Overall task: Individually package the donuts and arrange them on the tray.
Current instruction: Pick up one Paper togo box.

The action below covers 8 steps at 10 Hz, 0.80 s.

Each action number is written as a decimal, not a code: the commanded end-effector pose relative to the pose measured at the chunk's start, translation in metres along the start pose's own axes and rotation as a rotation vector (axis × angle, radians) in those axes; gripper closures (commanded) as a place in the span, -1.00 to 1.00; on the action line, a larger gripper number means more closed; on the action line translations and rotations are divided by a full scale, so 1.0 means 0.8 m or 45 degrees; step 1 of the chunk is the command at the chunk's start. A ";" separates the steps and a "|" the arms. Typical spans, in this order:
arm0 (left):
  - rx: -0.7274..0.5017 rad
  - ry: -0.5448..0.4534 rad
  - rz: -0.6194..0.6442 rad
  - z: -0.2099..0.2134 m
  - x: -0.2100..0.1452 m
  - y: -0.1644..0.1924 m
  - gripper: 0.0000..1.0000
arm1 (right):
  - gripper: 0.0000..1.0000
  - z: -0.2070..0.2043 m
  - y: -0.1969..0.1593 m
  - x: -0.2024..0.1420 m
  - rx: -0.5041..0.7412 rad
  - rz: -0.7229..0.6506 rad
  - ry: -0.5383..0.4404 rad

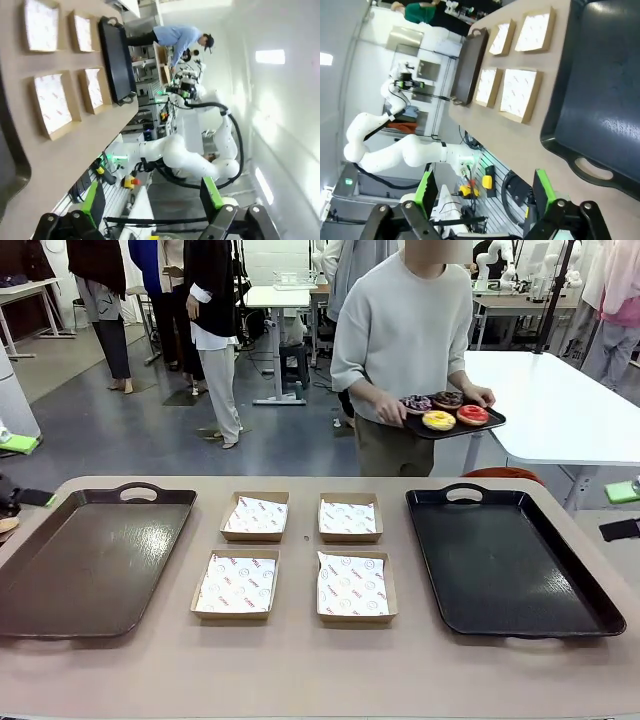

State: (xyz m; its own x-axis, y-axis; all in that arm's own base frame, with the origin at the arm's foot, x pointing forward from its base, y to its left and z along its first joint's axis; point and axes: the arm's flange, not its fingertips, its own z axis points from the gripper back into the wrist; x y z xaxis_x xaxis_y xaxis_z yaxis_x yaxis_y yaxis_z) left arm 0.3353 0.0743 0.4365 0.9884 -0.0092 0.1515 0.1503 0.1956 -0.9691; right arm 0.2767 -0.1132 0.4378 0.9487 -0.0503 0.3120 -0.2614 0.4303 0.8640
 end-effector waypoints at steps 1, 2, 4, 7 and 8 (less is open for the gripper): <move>0.001 -0.044 0.076 0.013 0.009 0.020 -1.00 | -1.00 -0.009 -0.034 -0.015 0.025 -0.018 -0.001; -0.011 -0.066 0.108 0.023 0.005 0.033 -1.00 | -1.00 0.006 -0.053 -0.021 0.090 -0.050 -0.034; -0.039 -0.115 0.165 0.044 -0.004 0.060 -1.00 | -1.00 0.022 -0.062 -0.030 0.122 -0.052 -0.071; 0.002 -0.107 0.209 0.045 -0.010 0.066 -1.00 | -1.00 0.023 -0.036 -0.026 0.038 0.046 -0.146; 0.002 -0.107 0.209 0.045 -0.010 0.066 -1.00 | -1.00 0.029 -0.063 -0.039 0.101 -0.067 -0.077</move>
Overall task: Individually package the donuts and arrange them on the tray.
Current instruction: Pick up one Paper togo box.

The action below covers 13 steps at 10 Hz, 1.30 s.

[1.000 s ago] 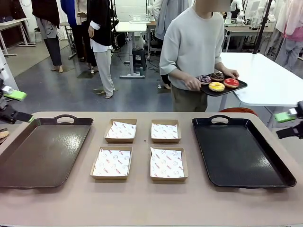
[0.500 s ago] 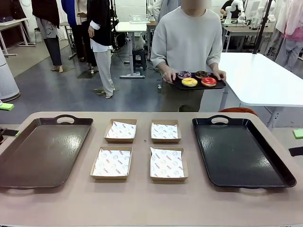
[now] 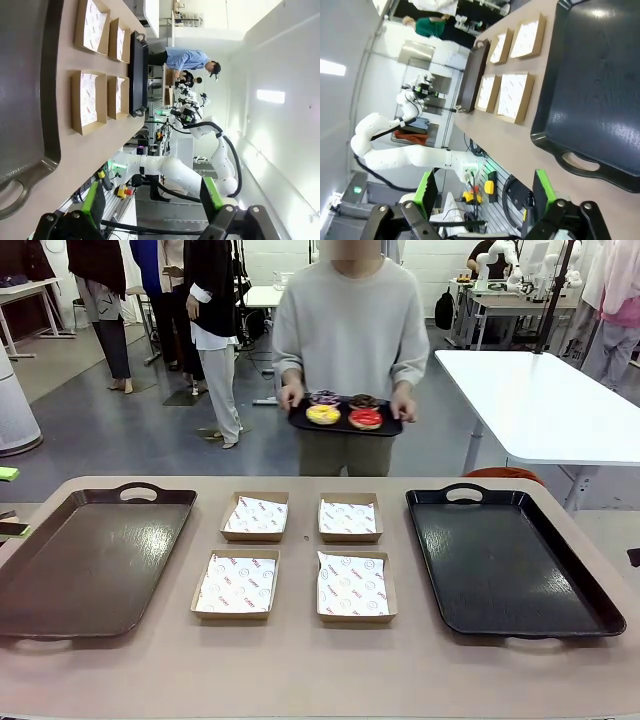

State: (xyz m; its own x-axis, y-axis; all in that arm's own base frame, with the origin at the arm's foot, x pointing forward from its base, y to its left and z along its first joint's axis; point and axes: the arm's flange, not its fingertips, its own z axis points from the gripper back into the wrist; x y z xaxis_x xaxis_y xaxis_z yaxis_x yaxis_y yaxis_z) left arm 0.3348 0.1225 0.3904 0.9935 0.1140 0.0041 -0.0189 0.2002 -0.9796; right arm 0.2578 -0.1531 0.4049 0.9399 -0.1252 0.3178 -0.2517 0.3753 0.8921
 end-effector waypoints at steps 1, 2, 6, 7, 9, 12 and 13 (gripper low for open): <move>-0.015 0.010 -0.006 -0.003 0.000 -0.002 -1.00 | -1.00 -0.003 -0.013 -0.006 0.025 -0.039 0.014; -0.015 0.010 -0.006 -0.003 0.000 -0.002 -1.00 | -1.00 -0.003 -0.013 -0.006 0.025 -0.039 0.014; -0.015 0.010 -0.006 -0.003 0.000 -0.002 -1.00 | -1.00 -0.003 -0.013 -0.006 0.025 -0.039 0.014; -0.015 0.010 -0.006 -0.003 0.000 -0.002 -1.00 | -1.00 -0.003 -0.013 -0.006 0.025 -0.039 0.014; -0.015 0.010 -0.006 -0.003 0.000 -0.002 -1.00 | -1.00 -0.003 -0.013 -0.006 0.025 -0.039 0.014; -0.015 0.010 -0.006 -0.003 0.000 -0.002 -1.00 | -1.00 -0.003 -0.013 -0.006 0.025 -0.039 0.014; -0.015 0.010 -0.006 -0.003 0.000 -0.002 -1.00 | -1.00 -0.003 -0.013 -0.006 0.025 -0.039 0.014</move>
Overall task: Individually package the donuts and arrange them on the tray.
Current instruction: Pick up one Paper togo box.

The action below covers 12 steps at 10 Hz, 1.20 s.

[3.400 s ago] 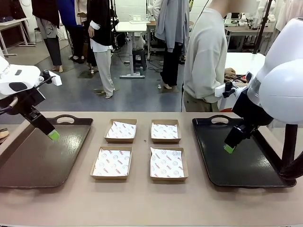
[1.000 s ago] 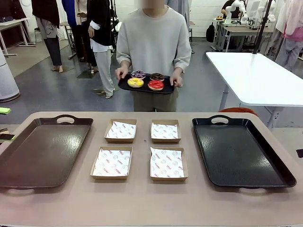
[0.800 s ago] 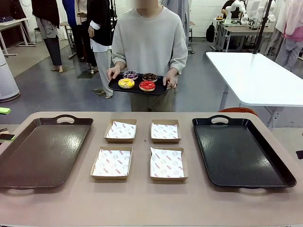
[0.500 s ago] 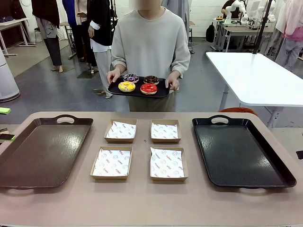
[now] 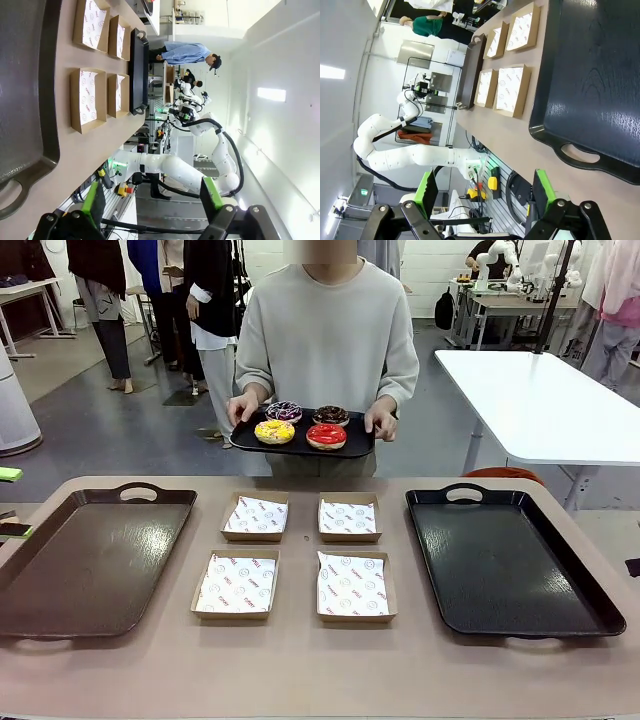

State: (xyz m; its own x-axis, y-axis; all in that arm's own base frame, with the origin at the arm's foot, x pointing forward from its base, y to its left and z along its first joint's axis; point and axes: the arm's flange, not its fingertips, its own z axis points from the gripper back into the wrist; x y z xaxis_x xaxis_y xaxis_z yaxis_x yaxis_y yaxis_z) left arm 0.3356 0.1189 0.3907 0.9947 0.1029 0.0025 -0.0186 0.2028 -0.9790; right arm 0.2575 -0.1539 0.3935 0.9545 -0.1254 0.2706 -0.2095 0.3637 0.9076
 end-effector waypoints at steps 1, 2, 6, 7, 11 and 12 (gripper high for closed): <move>-0.019 -0.004 -0.005 0.002 -0.001 0.000 -1.00 | -1.00 0.001 0.000 -0.001 0.017 0.019 -0.009; -0.019 -0.004 -0.005 0.002 -0.001 0.000 -1.00 | -1.00 0.001 0.000 -0.001 0.017 0.019 -0.009; -0.019 -0.004 -0.005 0.002 -0.001 0.000 -1.00 | -1.00 0.001 0.000 -0.001 0.017 0.019 -0.009; -0.019 -0.004 -0.005 0.002 -0.001 0.000 -1.00 | -1.00 0.001 0.000 -0.001 0.017 0.019 -0.009; -0.019 -0.004 -0.005 0.002 -0.001 0.000 -1.00 | -1.00 0.001 0.000 -0.001 0.017 0.019 -0.009; -0.019 -0.004 -0.005 0.002 -0.001 0.000 -1.00 | -1.00 0.001 0.000 -0.001 0.017 0.019 -0.009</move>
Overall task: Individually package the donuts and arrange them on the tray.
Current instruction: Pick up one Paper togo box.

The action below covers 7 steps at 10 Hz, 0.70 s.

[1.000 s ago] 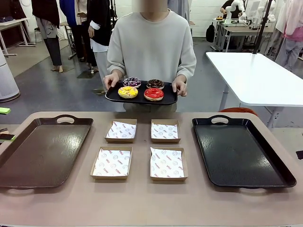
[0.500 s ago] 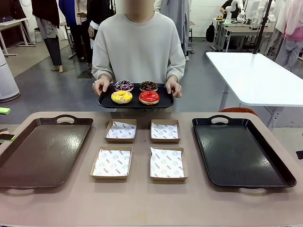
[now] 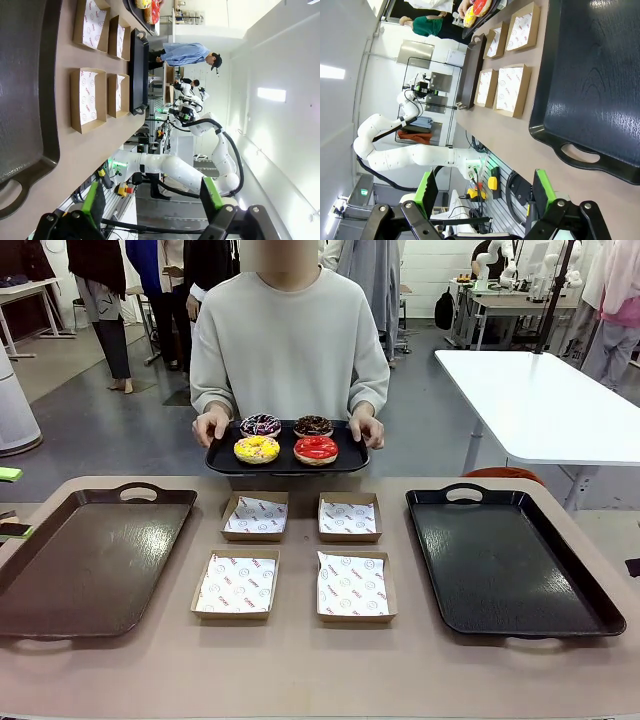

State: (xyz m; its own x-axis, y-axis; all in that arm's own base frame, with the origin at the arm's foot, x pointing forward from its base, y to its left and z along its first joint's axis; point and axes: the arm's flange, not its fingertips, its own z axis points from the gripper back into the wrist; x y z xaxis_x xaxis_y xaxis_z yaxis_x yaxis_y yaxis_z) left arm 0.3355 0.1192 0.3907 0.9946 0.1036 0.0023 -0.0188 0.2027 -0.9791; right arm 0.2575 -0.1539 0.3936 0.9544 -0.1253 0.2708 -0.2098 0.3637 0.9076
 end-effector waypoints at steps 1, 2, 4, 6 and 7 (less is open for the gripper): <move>-0.018 -0.003 -0.005 0.001 -0.001 0.000 -1.00 | -1.00 0.001 0.000 -0.001 0.017 0.019 -0.009; -0.018 -0.003 -0.005 0.001 -0.001 0.000 -1.00 | -1.00 0.001 0.000 -0.001 0.017 0.019 -0.009; -0.018 -0.003 -0.005 0.001 -0.001 0.000 -1.00 | -1.00 0.001 0.000 -0.001 0.017 0.019 -0.009; -0.018 -0.003 -0.005 0.001 -0.001 0.000 -1.00 | -1.00 0.000 0.000 0.000 0.000 0.000 0.000; -0.018 -0.003 -0.005 0.001 -0.001 0.000 -1.00 | -1.00 -0.022 0.015 0.022 -0.036 -0.009 0.026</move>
State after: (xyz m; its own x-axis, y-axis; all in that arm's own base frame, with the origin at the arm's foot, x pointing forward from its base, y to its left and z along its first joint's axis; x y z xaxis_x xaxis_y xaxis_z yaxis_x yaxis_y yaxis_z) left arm 0.3354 0.1191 0.3907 0.9946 0.1033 0.0022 -0.0189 0.2027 -0.9791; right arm 0.2616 -0.1486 0.3953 0.9567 -0.1110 0.2691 -0.2115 0.3701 0.9046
